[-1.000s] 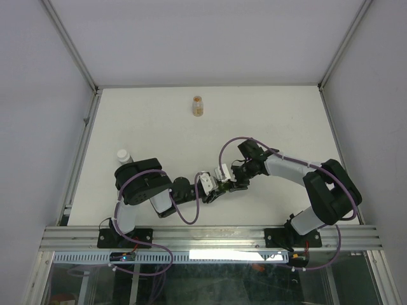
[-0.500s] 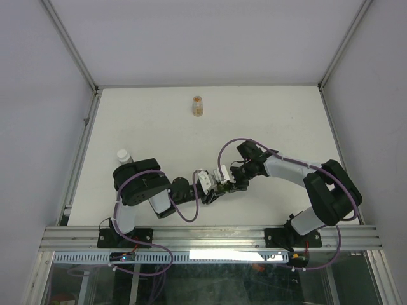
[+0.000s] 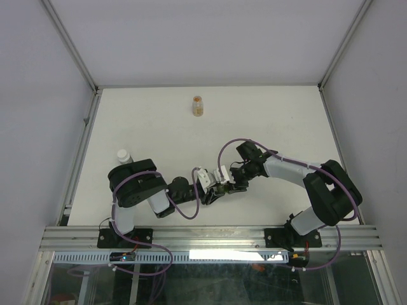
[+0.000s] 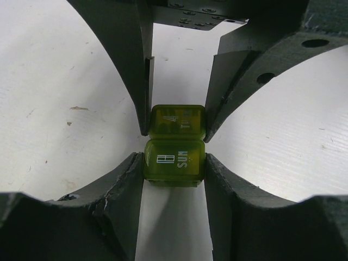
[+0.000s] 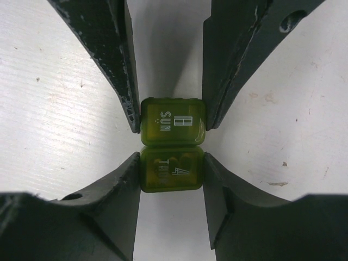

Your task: Sort the pills into containers

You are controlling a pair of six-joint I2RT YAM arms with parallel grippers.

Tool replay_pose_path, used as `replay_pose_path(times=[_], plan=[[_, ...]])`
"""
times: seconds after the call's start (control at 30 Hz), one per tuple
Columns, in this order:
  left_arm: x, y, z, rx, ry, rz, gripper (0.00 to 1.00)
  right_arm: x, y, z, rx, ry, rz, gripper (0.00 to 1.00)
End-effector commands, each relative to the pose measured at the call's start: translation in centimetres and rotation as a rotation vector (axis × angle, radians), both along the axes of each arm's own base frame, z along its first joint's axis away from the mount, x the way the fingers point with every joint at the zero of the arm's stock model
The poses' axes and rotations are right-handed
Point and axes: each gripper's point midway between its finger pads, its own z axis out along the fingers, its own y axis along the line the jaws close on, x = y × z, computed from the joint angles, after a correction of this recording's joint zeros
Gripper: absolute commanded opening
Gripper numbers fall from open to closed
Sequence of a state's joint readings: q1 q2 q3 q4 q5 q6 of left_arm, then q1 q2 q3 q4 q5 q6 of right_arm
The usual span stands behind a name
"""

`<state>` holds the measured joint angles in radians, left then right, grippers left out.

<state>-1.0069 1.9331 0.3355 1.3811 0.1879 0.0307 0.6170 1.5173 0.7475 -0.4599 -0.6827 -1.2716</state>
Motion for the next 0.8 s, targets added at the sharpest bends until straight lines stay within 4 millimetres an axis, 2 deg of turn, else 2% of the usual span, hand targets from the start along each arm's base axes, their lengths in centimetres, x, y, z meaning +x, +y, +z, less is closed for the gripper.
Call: replay_pose_path(times=[0.0, 0.33, 0.47, 0.6, 0.77], plan=[[-0.9, -1.2, 4.5, -0.157, 0.003, -0.053, 0.05, 0.8, -0.1, 0.0, -0.01, -0.057, -0.006, 0.13], [-1.2, -0.8, 5.3, -0.192, -0.044, -0.063, 0.02, 0.8, 0.2, 0.2, 0.005, -0.089, 0.006, 0.1], [-1.0, -0.7, 4.9, -0.174, -0.063, -0.059, 0.14, 0.7, 0.3, 0.2, 0.011, -0.102, 0.011, 0.1], [-0.8, -0.4, 4.5, -0.154, -0.077, -0.044, 0.17, 0.8, 0.5, 0.5, 0.022, -0.108, 0.007, 0.1], [-0.6, -0.3, 4.1, -0.142, -0.074, -0.033, 0.28, 0.8, 0.6, 0.7, 0.033, -0.11, 0.005, 0.1]])
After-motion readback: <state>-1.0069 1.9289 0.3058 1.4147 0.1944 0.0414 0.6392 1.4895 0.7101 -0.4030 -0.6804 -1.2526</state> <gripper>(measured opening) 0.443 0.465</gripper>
